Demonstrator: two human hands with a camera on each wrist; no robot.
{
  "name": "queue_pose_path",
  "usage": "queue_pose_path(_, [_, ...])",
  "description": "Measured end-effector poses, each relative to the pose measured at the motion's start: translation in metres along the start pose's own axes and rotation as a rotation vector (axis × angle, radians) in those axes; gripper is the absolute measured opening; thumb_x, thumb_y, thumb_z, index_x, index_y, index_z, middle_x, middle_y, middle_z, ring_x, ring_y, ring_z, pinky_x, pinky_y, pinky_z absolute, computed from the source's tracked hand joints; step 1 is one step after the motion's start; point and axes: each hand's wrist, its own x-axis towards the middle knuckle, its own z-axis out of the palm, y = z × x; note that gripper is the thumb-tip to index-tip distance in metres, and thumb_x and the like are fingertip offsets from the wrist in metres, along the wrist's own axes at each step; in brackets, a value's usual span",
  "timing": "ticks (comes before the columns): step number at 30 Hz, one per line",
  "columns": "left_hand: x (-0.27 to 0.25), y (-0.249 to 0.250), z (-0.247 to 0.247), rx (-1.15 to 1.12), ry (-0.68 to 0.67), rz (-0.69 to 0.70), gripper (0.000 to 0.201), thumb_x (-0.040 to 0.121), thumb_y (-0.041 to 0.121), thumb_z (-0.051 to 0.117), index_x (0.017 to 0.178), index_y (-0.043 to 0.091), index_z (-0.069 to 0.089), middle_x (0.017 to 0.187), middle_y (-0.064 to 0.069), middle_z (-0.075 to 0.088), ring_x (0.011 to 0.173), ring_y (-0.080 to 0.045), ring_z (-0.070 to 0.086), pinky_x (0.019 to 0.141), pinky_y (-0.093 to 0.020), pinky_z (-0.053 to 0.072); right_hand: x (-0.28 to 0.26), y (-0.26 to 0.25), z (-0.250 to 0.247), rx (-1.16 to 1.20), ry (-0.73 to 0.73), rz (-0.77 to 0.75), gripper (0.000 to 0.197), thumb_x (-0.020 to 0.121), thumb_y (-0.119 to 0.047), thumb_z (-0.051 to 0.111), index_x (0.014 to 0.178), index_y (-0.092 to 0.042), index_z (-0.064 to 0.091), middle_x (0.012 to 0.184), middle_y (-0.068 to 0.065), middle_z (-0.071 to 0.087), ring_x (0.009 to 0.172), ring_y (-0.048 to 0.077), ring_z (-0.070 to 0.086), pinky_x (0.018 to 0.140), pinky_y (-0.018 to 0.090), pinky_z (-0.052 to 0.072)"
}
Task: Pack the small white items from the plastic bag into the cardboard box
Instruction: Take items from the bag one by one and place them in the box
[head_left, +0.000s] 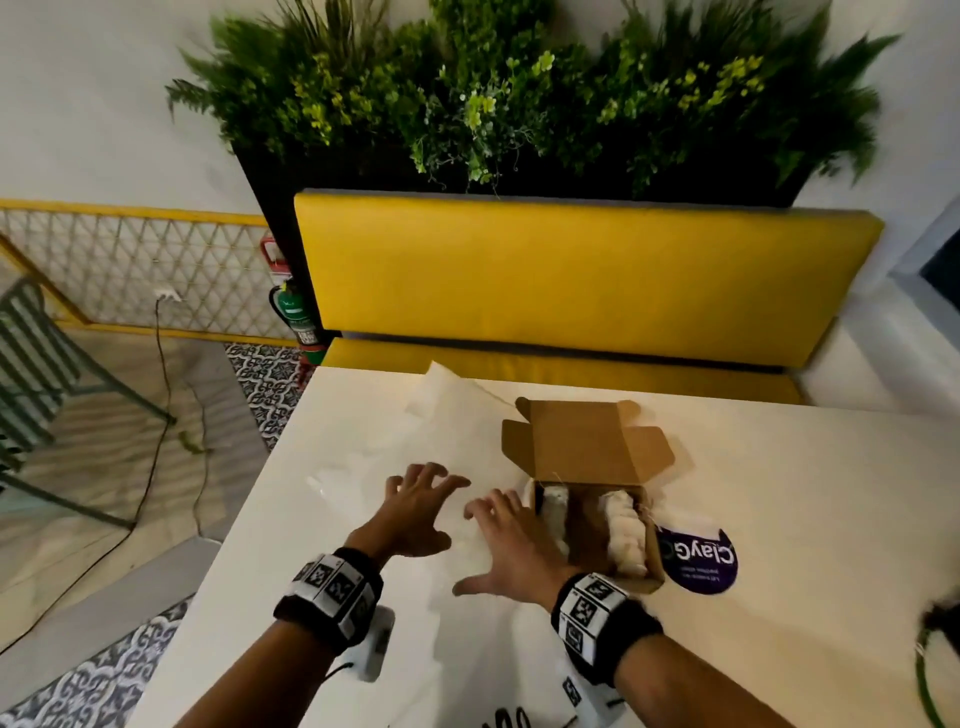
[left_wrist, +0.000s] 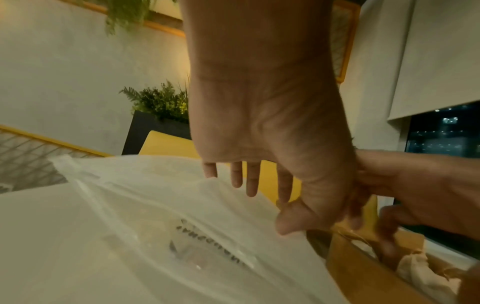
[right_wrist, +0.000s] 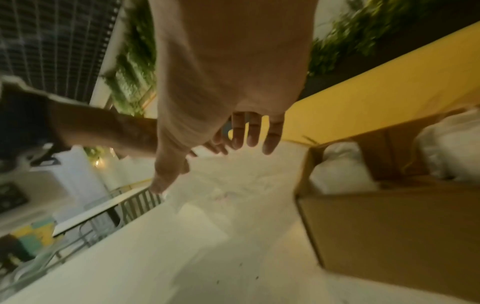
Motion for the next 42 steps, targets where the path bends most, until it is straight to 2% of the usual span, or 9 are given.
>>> queue_pose_path(10, [0.009,-0.031,0.018,-0.237,-0.137,-0.053,0.066,0.091,0.010,0.044,0.151,0.024,0.020,0.143,-0.011,0.033,0.131,-0.034,0.034,0.105,-0.046,0.040,0.019,-0.020,0.049,0.019,-0.271,0.026,0.042,0.085,-0.024,0.058,0.125,-0.016,0.049,0.130,0.012,0.040,0.123,0.032,0.039,0.094,0.042,0.045])
queue_pose_path(15, [0.010,-0.067,0.020,0.204,0.014,-0.029,0.068,0.090,0.034,0.051,0.150,0.026,0.022,0.157,-0.007,0.018,0.143,-0.033,0.015,0.108,-0.050,0.029,0.016,-0.016,0.046,0.061,-0.308,0.092,0.038,0.085,-0.026,0.058,0.122,-0.018,0.054,0.126,0.011,0.044,0.120,0.031,0.045,0.096,0.040,0.043])
queue_pose_path(21, [0.010,-0.113,0.044,-0.023,-0.189,-0.086,0.072,0.090,0.054,0.052,0.151,0.036,0.018,0.162,-0.002,0.002,0.149,-0.028,0.003,0.113,-0.057,0.023,0.012,-0.018,0.047,0.031,-0.312,0.151,0.036,0.085,-0.027,0.058,0.119,-0.016,0.058,0.123,0.012,0.048,0.114,0.033,0.052,0.088,0.036,0.043])
queue_pose_path(25, [0.001,-0.122,0.045,-0.042,-0.036,-0.057,0.065,0.088,0.055,0.052,0.146,0.036,0.032,0.159,-0.001,0.019,0.146,-0.023,0.014,0.111,-0.051,0.028,0.010,-0.019,0.052,0.041,-0.268,0.169,0.041,0.086,-0.034,0.058,0.124,-0.019,0.056,0.125,0.009,0.047,0.118,0.029,0.047,0.092,0.036,0.040])
queue_pose_path(30, [-0.019,-0.117,0.028,-0.241,0.281,0.037,0.045,0.077,0.055,0.056,0.112,0.030,0.063,0.115,0.002,0.058,0.110,-0.019,0.051,0.089,-0.037,0.044,0.016,-0.017,0.053,0.159,-0.186,0.183,0.058,0.068,-0.070,0.044,0.110,-0.033,0.060,0.111,-0.007,0.045,0.112,0.016,0.043,0.096,0.039,0.038])
queue_pose_path(34, [-0.049,-0.089,0.003,-0.576,0.093,0.206,0.014,0.075,0.032,0.060,0.070,0.022,0.066,0.067,0.007,0.064,0.063,0.001,0.057,0.067,-0.019,0.045,0.026,-0.021,0.052,0.351,-0.059,0.189,0.027,0.088,-0.044,0.060,0.102,-0.021,0.066,0.098,-0.004,0.051,0.099,0.018,0.054,0.089,0.034,0.043])
queue_pose_path(37, [-0.060,-0.066,0.008,-0.484,-0.048,0.326,0.020,0.084,0.021,0.059,0.097,0.019,0.074,0.095,0.004,0.073,0.082,0.006,0.060,0.080,-0.010,0.043,0.029,-0.025,0.047,0.426,0.058,0.184,0.019,0.088,-0.037,0.047,0.090,-0.021,0.058,0.088,-0.001,0.061,0.078,0.017,0.059,0.073,0.036,0.050])
queue_pose_path(39, [-0.059,-0.055,0.022,-0.419,-0.034,0.335,0.032,0.094,0.019,0.050,0.121,0.015,0.064,0.123,-0.004,0.064,0.116,-0.009,0.052,0.099,-0.013,0.032,0.030,-0.028,0.043,0.384,0.084,0.159,0.013,0.090,-0.031,0.045,0.090,-0.020,0.051,0.083,-0.002,0.060,0.073,0.018,0.054,0.067,0.033,0.045])
queue_pose_path(42, [-0.053,-0.046,0.040,-0.427,-0.091,0.264,0.038,0.100,0.014,0.036,0.135,0.011,0.052,0.131,-0.010,0.057,0.123,-0.022,0.048,0.101,-0.016,0.027,0.031,-0.033,0.039,0.362,0.115,0.119,0.002,0.092,-0.019,0.046,0.092,-0.019,0.044,0.082,-0.002,0.055,0.070,0.018,0.049,0.066,0.032,0.039])
